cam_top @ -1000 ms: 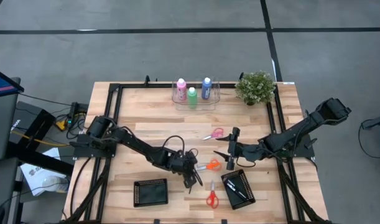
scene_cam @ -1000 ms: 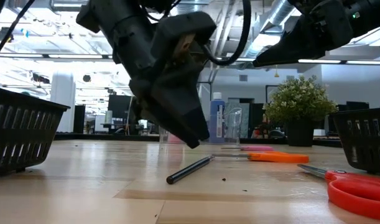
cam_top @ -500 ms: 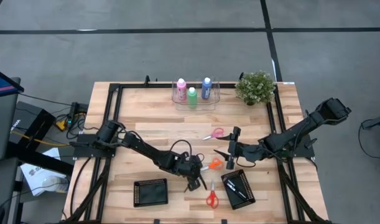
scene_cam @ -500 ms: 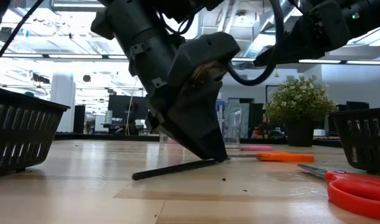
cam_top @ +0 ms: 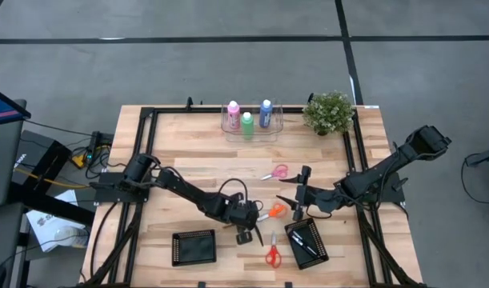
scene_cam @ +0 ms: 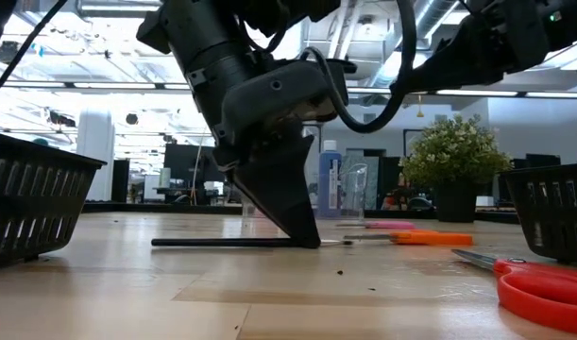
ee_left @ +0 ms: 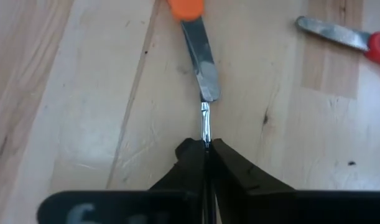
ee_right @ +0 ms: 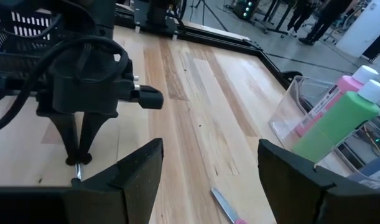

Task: Pick & Place Paint Supplies
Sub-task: Put the black paint brush into the right black bin

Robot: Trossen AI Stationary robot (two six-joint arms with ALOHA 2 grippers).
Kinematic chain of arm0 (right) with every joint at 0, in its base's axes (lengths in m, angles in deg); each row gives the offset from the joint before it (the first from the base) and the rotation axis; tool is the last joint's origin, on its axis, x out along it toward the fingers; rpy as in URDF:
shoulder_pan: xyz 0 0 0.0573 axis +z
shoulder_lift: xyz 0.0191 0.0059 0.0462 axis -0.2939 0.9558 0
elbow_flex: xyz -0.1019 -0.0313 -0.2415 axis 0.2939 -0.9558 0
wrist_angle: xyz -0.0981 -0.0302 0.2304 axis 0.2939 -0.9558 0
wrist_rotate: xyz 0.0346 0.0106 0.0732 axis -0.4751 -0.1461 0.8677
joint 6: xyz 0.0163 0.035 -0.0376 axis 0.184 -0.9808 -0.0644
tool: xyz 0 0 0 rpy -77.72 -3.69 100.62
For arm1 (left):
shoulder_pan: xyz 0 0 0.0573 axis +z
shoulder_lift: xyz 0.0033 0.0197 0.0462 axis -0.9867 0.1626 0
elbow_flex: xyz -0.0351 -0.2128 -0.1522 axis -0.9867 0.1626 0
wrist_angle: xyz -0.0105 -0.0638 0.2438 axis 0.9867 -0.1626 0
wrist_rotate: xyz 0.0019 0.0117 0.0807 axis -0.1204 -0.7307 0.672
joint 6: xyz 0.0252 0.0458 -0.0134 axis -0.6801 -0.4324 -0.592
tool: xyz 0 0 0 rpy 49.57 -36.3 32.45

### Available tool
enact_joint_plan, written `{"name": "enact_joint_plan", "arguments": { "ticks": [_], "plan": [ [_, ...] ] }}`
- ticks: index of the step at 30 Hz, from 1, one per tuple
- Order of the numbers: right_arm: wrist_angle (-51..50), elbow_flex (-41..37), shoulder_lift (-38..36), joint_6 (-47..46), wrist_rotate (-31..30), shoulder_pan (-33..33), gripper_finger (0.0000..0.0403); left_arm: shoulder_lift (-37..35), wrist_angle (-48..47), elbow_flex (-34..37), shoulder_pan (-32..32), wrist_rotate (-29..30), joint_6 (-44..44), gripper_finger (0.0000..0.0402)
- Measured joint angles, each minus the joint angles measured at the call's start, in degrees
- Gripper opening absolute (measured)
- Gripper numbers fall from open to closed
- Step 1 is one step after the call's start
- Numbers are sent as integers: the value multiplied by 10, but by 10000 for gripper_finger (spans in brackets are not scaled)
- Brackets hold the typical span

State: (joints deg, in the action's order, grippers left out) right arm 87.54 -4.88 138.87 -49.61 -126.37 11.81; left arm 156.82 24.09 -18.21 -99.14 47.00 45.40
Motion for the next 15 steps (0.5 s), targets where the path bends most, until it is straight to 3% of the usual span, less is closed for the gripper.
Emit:
{"name": "enact_joint_plan", "arguments": {
  "ticks": [7, 15],
  "plan": [
    [0, 0, 0, 0, 0, 0, 243, -3, 0, 1, 1, 1, -36, 4],
    [3, 0, 0, 0, 0, 0, 243, -31, -21, 7, 0, 48, -78, 1]
  ]
}}
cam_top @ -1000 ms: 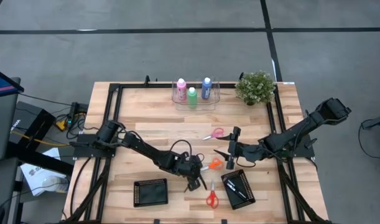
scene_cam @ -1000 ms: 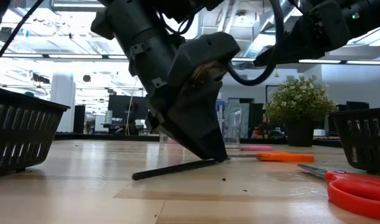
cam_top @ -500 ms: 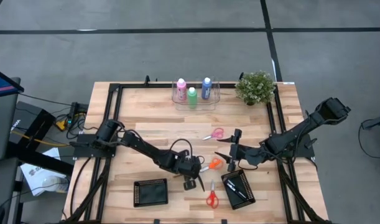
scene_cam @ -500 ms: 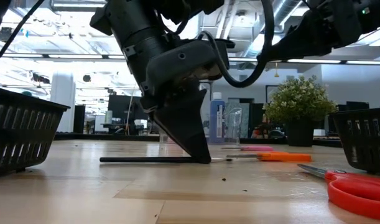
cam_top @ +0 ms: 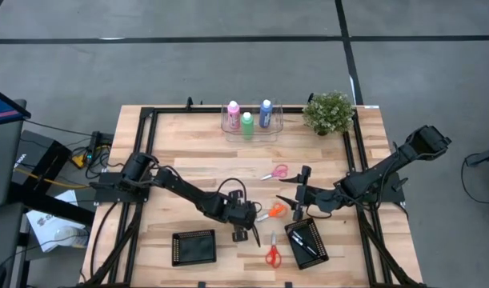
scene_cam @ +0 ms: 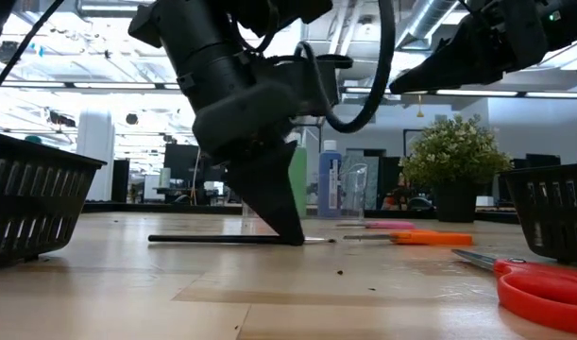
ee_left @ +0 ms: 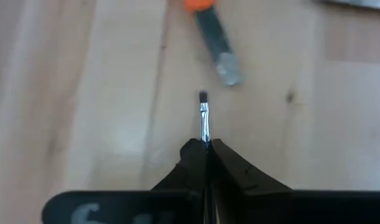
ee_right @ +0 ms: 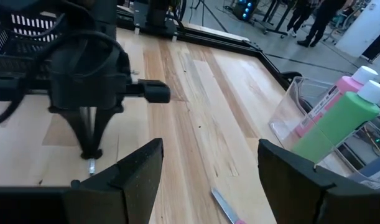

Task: Pick & Place Paint Supplies
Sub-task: Put the black paint brush into the right black bin

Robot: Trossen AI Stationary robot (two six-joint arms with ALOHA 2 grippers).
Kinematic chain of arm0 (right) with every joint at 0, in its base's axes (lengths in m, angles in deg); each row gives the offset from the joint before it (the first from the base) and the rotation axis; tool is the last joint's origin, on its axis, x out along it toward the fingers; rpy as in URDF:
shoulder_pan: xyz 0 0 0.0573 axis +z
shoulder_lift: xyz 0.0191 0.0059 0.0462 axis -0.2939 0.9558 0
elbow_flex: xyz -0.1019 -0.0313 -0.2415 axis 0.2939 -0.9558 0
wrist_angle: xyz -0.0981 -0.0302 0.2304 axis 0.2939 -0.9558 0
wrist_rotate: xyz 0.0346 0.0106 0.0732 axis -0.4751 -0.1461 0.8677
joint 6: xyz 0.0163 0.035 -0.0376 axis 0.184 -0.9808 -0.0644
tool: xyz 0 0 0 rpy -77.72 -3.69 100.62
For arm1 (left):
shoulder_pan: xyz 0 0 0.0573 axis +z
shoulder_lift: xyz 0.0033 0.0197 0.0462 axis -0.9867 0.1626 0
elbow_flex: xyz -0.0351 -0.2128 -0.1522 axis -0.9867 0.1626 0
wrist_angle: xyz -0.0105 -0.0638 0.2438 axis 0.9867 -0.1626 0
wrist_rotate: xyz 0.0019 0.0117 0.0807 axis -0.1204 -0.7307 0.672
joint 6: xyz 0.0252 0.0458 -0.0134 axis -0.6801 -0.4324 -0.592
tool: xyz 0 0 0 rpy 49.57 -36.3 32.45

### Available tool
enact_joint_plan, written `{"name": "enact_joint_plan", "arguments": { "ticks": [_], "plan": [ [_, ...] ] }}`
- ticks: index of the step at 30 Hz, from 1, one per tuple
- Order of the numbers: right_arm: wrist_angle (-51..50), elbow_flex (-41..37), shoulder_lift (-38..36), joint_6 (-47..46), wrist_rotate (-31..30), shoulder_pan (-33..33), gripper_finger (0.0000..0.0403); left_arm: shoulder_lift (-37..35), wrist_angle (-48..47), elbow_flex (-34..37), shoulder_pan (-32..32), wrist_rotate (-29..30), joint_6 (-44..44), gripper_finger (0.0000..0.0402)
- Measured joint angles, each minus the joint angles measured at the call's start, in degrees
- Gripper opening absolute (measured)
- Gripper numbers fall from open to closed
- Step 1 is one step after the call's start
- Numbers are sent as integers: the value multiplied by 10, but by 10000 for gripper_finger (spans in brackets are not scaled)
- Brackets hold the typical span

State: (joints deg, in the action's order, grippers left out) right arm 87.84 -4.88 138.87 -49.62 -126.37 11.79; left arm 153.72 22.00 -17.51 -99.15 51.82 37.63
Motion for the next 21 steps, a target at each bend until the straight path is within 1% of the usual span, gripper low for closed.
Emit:
{"name": "enact_joint_plan", "arguments": {
  "ticks": [5, 8, 10, 12, 15, 17, 21],
  "plan": [
    [4, 0, 0, 0, 0, 0, 243, -37, -38, 5, 8, 61, -23, 4],
    [7, 0, 0, 0, 0, 0, 243, -61, -57, 3, 16, 86, -27, 4],
    [8, 0, 0, 0, 0, 0, 243, -70, -46, 12, 22, 91, -33, 4],
    [10, 0, 0, 0, 2, 0, 243, -81, -32, 28, 31, 82, -28, 3],
    [10, 0, 0, 0, 2, 0, 243, -102, -25, 55, 53, 44, 25, 2],
    [10, 0, 0, 0, 3, 0, 243, -110, -23, 78, 65, 40, 67, 1],
    [11, 0, 0, 0, 3, 0, 243, -124, -39, 115, 86, -14, 111, 10]
  ]
}}
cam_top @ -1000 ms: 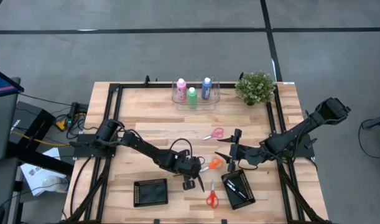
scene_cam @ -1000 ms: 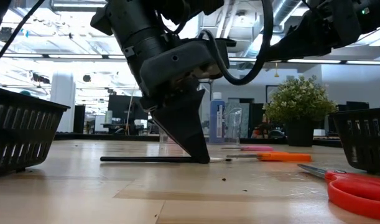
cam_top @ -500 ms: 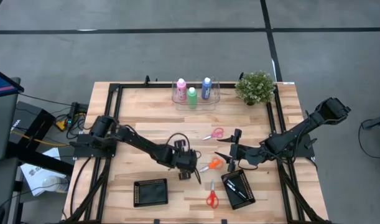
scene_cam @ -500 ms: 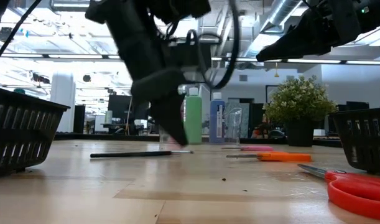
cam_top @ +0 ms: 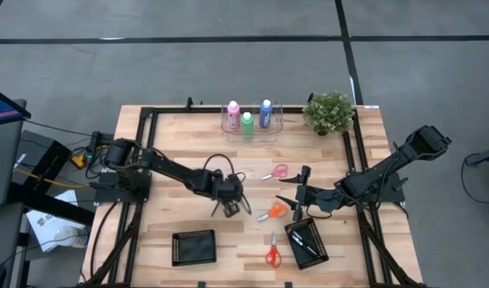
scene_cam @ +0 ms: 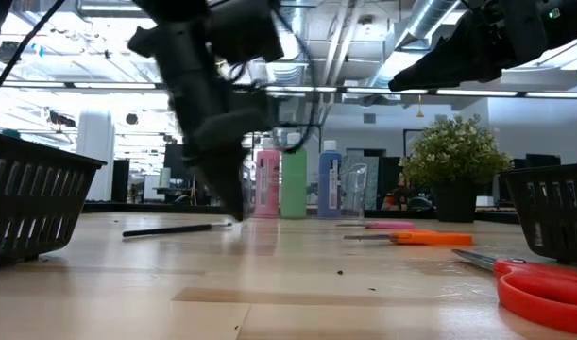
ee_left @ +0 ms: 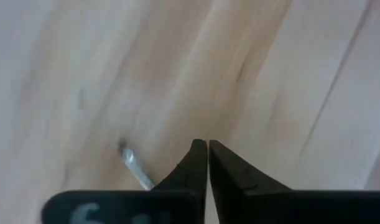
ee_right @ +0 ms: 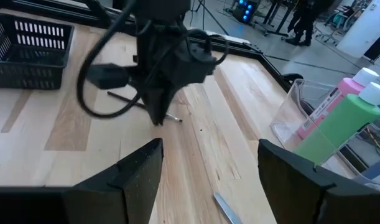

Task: Pick & Place Paint Supplies
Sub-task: Put the black paint brush into the right black bin

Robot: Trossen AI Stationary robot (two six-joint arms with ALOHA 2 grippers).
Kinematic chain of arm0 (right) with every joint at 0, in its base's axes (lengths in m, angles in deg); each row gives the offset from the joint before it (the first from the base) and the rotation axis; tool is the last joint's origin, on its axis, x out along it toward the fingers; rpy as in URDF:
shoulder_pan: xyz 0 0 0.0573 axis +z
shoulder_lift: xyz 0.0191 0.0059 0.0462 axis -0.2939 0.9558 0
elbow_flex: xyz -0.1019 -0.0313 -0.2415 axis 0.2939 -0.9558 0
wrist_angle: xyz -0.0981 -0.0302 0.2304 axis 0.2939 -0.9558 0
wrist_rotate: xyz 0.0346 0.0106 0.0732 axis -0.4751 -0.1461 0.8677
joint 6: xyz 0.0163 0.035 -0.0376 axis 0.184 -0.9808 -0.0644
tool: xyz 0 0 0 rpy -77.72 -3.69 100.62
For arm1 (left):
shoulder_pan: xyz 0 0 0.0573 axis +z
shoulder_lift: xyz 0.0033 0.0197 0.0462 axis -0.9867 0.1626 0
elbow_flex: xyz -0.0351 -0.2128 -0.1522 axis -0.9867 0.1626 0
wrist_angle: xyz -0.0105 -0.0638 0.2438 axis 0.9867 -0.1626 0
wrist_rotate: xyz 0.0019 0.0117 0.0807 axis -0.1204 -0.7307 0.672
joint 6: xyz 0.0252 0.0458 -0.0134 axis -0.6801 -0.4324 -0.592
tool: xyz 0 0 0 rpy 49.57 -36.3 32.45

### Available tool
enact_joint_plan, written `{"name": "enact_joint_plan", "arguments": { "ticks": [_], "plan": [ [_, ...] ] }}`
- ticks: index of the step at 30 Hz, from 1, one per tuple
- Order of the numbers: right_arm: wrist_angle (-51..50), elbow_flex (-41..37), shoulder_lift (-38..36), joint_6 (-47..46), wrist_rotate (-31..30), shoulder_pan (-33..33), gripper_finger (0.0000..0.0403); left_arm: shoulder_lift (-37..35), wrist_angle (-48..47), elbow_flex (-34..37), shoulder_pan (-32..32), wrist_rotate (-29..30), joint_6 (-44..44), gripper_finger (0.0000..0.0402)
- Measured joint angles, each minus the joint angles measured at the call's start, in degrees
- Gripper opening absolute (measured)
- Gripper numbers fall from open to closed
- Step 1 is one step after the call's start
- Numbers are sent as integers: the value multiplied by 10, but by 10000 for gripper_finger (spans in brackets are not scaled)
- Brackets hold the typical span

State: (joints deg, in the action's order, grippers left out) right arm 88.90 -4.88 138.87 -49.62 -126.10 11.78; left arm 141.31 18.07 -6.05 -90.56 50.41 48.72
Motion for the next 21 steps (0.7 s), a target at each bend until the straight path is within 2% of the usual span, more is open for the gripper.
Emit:
{"name": "enact_joint_plan", "arguments": {
  "ticks": [4, 9, 14, 17, 21],
  "plan": [
    [-2, 0, 0, 0, 0, 0, 243, -18, -12, 25, 6, -39, 7, 51],
    [-5, 0, 0, 0, 0, 0, 243, -74, -17, 41, 6, -40, 9, 126],
    [-11, 0, 0, 0, 1, 0, 243, -110, -43, 79, 14, -29, 75, 187],
    [-14, 0, 0, 0, 1, 0, 243, -112, -41, 113, 25, -25, 113, 202],
    [-15, 0, 0, 0, 1, 0, 243, -112, -5, 149, 45, -24, 127, 198]
  ]
}}
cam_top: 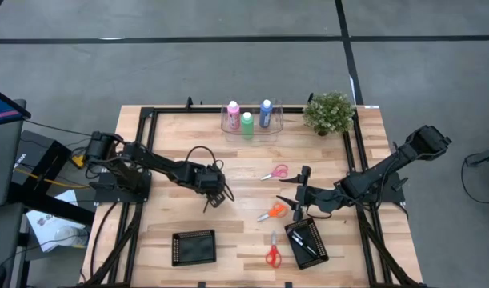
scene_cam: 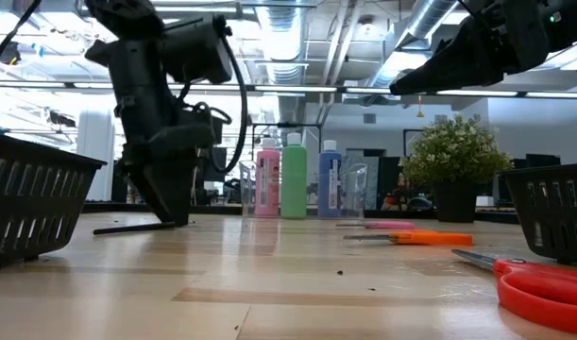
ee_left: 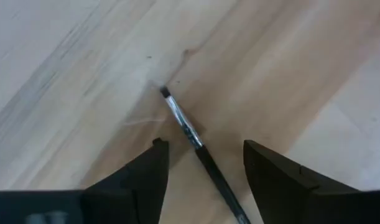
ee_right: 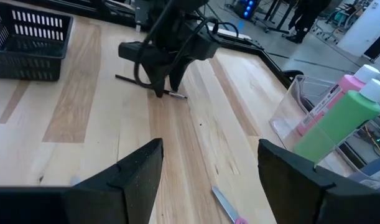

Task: Pick & Place Paint Supplies
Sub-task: Put the black paint brush into the right black bin

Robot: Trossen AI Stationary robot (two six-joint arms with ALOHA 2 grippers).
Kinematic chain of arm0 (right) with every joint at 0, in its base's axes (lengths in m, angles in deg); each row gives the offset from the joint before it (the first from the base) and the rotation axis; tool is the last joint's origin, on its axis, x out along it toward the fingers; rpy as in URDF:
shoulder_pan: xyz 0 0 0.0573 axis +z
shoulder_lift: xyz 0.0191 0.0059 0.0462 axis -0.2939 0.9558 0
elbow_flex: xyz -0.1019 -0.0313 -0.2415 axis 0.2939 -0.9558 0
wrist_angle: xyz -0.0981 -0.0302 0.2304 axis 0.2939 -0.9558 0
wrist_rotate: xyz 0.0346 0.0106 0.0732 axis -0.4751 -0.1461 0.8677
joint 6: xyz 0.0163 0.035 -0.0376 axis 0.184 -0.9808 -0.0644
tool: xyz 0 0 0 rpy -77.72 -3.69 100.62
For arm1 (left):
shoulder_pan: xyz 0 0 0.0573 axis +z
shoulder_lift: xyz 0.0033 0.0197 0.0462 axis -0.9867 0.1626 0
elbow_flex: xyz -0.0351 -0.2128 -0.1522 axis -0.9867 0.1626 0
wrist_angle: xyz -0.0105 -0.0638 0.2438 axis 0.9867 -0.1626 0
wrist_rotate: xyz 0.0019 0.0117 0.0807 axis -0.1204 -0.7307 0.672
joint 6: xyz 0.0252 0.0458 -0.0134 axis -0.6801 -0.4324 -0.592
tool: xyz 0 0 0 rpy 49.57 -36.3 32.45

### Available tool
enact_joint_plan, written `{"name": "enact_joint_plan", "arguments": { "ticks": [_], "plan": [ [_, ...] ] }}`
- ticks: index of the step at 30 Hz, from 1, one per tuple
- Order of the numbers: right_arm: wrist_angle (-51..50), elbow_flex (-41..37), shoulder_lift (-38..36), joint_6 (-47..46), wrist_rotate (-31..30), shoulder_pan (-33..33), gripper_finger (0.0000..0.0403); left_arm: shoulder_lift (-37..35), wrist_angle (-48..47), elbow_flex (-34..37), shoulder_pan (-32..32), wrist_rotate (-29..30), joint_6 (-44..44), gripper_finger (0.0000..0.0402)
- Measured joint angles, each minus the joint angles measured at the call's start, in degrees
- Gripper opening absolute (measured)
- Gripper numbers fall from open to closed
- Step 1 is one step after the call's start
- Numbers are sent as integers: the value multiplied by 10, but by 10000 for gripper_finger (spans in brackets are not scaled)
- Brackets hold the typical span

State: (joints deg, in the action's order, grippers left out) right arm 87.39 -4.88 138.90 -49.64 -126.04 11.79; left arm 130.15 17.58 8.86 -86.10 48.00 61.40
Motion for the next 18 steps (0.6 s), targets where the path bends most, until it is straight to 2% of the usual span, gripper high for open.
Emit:
{"name": "enact_joint_plan", "arguments": {
  "ticks": [6, 13, 18],
  "plan": [
    [-1, 0, 0, 0, 0, 0, 243, -3, 17, 18, 14, -5, 0, 148],
    [-2, 0, 0, 0, 0, 0, 243, -3, 27, 45, 14, -11, 0, 25],
    [-2, 0, 0, 0, 0, 0, 243, -6, 47, 63, 13, -15, -12, 8]
  ]
}}
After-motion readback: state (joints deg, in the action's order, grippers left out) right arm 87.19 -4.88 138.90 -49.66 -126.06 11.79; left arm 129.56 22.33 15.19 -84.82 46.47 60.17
